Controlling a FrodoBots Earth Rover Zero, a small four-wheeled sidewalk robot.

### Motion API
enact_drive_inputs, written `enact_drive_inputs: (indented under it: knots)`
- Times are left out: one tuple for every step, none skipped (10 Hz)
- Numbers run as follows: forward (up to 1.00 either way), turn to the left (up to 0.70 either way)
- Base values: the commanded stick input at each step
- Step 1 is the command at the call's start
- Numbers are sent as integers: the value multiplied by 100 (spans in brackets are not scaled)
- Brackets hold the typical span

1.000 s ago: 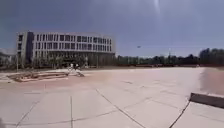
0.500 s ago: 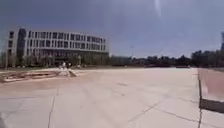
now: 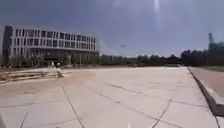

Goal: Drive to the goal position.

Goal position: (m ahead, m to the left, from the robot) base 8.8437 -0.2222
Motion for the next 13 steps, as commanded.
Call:
enact_drive_inputs:
  knots:
    - [85,-12]
    - [85,-32]
    - [85,-28]
    - [85,-4]
    - [85,-3]
    - [85,-2]
    - [85,-2]
    - [85,-2]
    - [85,-8]
    - [85,-16]
    - [85,-30]
    - [85,-5]
    - [85,-3]
